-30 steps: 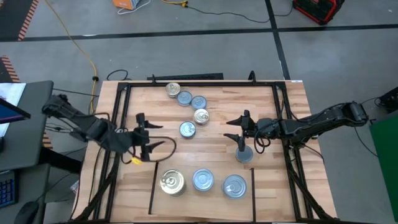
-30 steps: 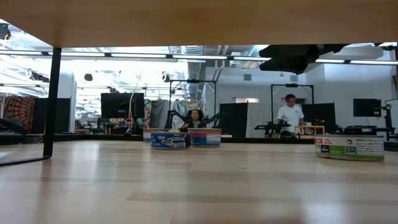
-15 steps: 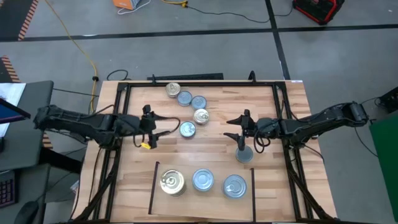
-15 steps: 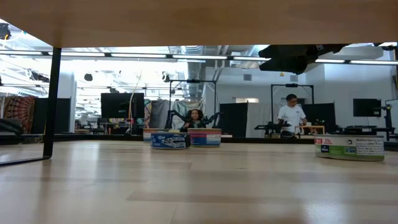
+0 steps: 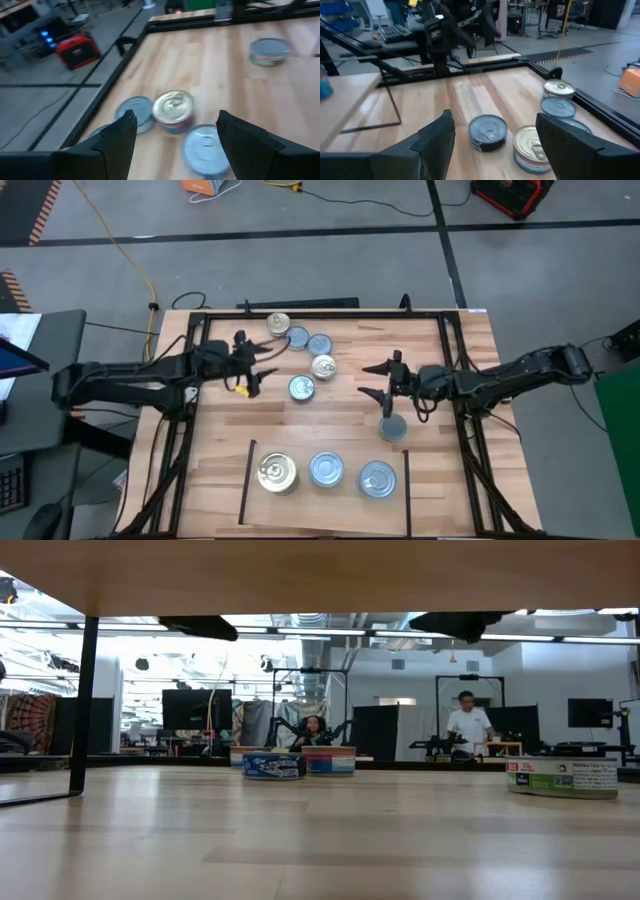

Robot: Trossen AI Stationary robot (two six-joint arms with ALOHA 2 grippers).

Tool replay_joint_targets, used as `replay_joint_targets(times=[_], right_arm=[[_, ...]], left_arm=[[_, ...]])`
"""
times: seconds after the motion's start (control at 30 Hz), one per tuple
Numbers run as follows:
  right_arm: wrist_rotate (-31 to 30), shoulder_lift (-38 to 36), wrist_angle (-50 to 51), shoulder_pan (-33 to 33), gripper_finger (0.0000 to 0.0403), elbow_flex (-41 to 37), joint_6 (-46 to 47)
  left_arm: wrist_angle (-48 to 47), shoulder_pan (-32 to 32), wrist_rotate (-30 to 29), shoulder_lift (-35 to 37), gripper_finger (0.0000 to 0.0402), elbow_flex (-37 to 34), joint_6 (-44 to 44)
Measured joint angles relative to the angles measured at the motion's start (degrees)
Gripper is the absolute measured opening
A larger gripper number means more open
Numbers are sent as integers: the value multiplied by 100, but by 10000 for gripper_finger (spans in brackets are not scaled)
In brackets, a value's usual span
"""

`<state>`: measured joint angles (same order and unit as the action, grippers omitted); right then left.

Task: Stack canned seafood by type on shelf
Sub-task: Put the top blue and pink tuna can on the top of the left stacked tuna cans on the shelf

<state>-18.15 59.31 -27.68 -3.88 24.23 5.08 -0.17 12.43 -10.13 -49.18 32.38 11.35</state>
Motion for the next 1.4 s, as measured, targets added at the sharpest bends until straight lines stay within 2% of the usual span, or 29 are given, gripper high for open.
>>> replay_joint_targets(times=[0.27,0.5,0.7,0.77,0.9,1.03,1.23,1.4], right_arm=[[1,2,225,382,302,0,-167],[3,2,223,805,302,0,-631],[211,2,185,1171,302,0,-1077],[507,2,178,1348,302,0,-1129],[1047,2,175,1720,302,2,-1175],[1162,2,175,1982,302,4,-1433],[1887,2,130,2250,302,98,-1493],[2018,2,137,2187,302,163,-1717]], left_arm=[[926,1210,-30,-948,264,0,106],[1224,2069,220,-2196,262,0,1203],[1502,2125,144,-3050,246,2,2507],[1572,2069,-123,-3278,238,2,2627],[1857,1980,-1034,-3571,220,10,2747],[2058,1924,-1140,-3762,202,112,3096],[2076,1925,-1233,-4282,188,348,3379],[2104,1884,-2024,-4734,179,553,3801]])
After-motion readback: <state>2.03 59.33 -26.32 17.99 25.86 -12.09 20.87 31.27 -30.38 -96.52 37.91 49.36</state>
